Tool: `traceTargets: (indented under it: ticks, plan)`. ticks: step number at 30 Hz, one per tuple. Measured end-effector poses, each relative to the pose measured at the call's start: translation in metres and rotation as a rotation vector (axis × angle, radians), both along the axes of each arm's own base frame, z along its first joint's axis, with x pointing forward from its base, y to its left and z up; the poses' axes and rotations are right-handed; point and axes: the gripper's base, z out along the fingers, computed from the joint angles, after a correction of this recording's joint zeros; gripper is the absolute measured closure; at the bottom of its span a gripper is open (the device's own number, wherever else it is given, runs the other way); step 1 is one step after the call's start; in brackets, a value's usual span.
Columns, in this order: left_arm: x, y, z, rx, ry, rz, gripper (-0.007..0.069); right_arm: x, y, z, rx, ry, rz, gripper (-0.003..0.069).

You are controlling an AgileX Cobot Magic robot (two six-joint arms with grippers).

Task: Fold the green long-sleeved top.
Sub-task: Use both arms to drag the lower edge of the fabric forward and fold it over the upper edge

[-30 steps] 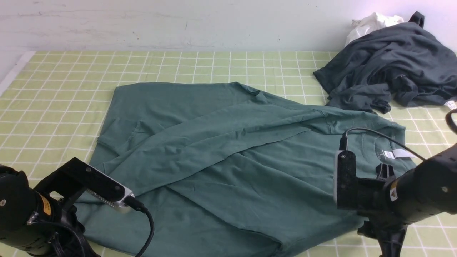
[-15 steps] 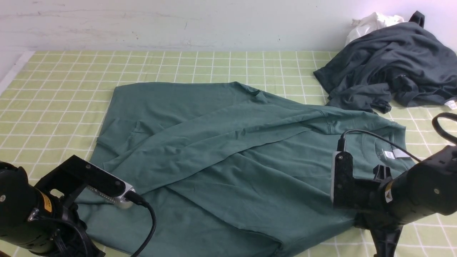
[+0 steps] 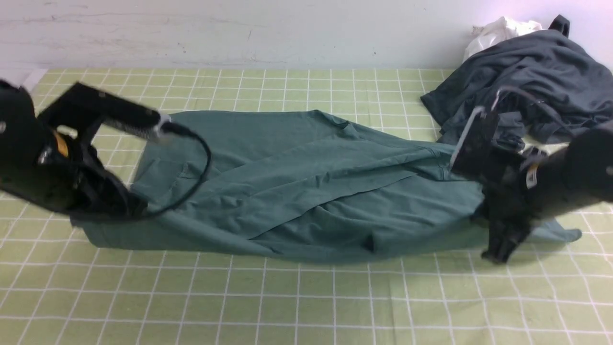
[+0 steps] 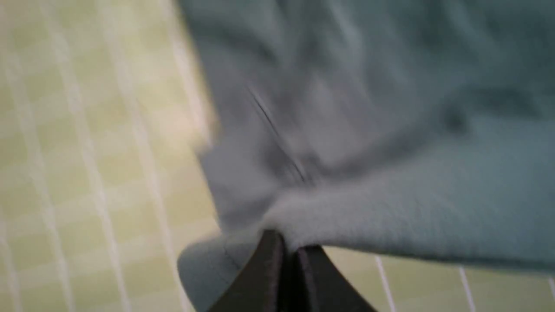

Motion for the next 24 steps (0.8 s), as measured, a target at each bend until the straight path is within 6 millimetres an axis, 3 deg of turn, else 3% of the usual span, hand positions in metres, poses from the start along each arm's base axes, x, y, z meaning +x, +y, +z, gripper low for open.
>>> traceTargets:
  ticks: [1,2,3,4,5,8,12,13,14,16,20,22,24]
  plan:
    - [0.003,0.0,0.001,0.0,-0.005,0.002,0.0628,0.001,0.001,0.003,0.004,-0.009,-0.001,0.0662]
    - [0.019,0.002,0.004,0.0,-0.031,0.011,0.0628,0.015,0.0,0.008,0.022,-0.041,-0.019,0.0662]
    - [0.05,0.004,0.007,-0.003,-0.075,0.024,0.0628,0.039,0.0,0.014,0.044,-0.082,-0.043,0.0662]
    - [0.067,0.004,0.008,-0.002,-0.097,0.027,0.0628,0.053,0.0,0.016,0.049,-0.097,-0.051,0.0662]
    - [0.067,0.004,0.008,-0.002,-0.097,0.027,0.0628,0.054,0.0,0.012,0.046,-0.089,-0.052,0.0662]
    - [0.132,0.005,0.003,0.008,-0.158,0.039,0.0627,0.106,0.005,0.01,0.061,-0.139,-0.071,0.0662]
    - [0.186,0.004,-0.012,0.013,-0.209,0.045,0.0627,0.152,0.007,-0.006,0.07,-0.155,-0.099,0.0662]
    - [0.186,0.004,-0.012,0.015,-0.21,0.045,0.0627,0.153,0.008,-0.01,0.067,-0.146,-0.099,0.0662]
    - [0.199,0.004,-0.018,0.02,-0.218,0.043,0.0627,0.163,0.008,-0.015,0.068,-0.15,-0.104,0.0662]
    - [0.227,0.001,-0.04,0.025,-0.24,0.036,0.0627,0.184,0.009,-0.025,0.074,-0.165,-0.112,0.0662]
    - [0.256,-0.003,-0.076,0.022,-0.251,0.035,0.0618,0.209,0.004,-0.042,0.118,-0.179,-0.178,0.0662]
    - [0.269,-0.003,-0.096,0.017,-0.25,0.049,0.0542,0.217,-0.006,-0.049,0.171,-0.169,-0.266,0.0645]
    - [0.272,-0.003,-0.099,0.013,-0.257,0.059,0.0466,0.219,-0.014,-0.051,0.199,-0.158,-0.321,0.0604]
